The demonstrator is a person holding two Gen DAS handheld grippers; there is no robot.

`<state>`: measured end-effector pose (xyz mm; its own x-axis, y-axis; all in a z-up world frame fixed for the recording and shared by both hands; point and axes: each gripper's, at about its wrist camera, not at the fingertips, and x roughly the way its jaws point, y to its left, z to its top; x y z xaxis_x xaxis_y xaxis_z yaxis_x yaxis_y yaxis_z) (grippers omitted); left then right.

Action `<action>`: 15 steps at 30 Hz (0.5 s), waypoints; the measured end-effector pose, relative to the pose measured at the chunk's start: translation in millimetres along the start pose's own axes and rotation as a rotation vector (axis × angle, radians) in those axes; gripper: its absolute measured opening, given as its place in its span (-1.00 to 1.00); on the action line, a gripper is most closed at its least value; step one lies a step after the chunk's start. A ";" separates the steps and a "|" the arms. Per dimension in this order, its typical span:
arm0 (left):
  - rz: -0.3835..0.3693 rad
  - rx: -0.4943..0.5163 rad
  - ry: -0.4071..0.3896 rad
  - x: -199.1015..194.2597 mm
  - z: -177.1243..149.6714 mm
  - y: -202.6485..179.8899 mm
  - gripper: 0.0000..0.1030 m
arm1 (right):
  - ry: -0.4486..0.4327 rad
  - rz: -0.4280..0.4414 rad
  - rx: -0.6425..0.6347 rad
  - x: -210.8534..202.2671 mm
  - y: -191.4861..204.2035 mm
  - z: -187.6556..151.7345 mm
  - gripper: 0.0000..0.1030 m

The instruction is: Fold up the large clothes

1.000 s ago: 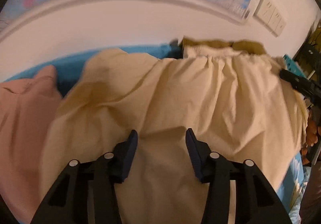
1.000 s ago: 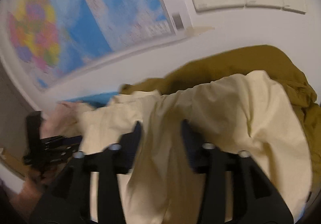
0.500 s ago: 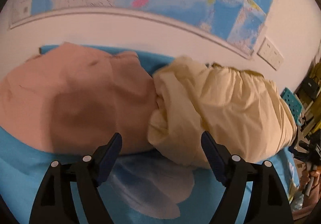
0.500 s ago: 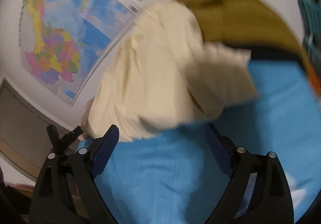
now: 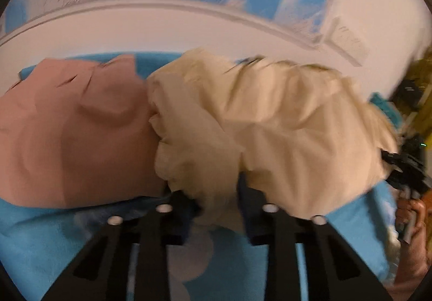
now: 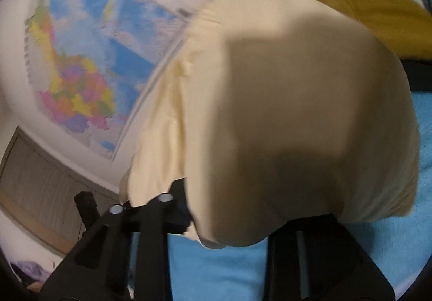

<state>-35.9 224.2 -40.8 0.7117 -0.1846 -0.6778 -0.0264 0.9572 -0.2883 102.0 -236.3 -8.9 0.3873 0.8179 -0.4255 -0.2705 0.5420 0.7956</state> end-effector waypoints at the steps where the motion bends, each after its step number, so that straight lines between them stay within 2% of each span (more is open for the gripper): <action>1: -0.063 -0.005 -0.011 -13.9 -1.0 -1.6 -0.62 | -0.004 0.031 -0.010 -11.8 9.0 -0.9 -0.55; 6: -0.238 -0.022 0.012 -58.0 -25.1 -4.7 -0.68 | 0.005 0.057 -0.117 -73.0 50.8 -18.8 -0.57; 9: -0.307 -0.027 0.051 -66.2 -55.7 -0.4 -0.62 | 0.028 0.005 -0.104 -92.9 45.4 -36.5 -0.52; 10: -0.301 -0.025 0.065 -63.4 -64.1 -1.1 -0.58 | 0.041 -0.031 -0.076 -93.9 37.1 -41.2 -0.38; 11: -0.254 -0.017 0.082 -58.5 -73.4 -1.3 -0.44 | 0.072 -0.073 -0.023 -90.7 23.2 -47.5 -0.25; 12: -0.207 -0.006 0.096 -53.7 -78.9 -0.9 -0.29 | 0.103 -0.138 0.022 -85.2 8.1 -53.7 -0.20; 13: -0.176 0.000 0.097 -51.1 -80.6 0.4 -0.24 | 0.111 -0.169 0.053 -83.4 -0.6 -57.4 -0.18; 14: -0.167 0.004 0.095 -50.7 -80.2 0.7 -0.14 | 0.117 -0.167 0.082 -81.7 -10.8 -61.7 0.01; 15: -0.156 0.008 0.094 -51.4 -78.7 -0.2 0.04 | 0.118 -0.174 0.084 -82.7 -12.1 -62.5 0.11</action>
<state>-127.7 215.9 -59.2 0.6382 -0.3507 -0.6854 0.0853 0.9169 -0.3898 18.1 -298.4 -10.3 0.3150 0.7329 -0.6030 -0.1319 0.6630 0.7369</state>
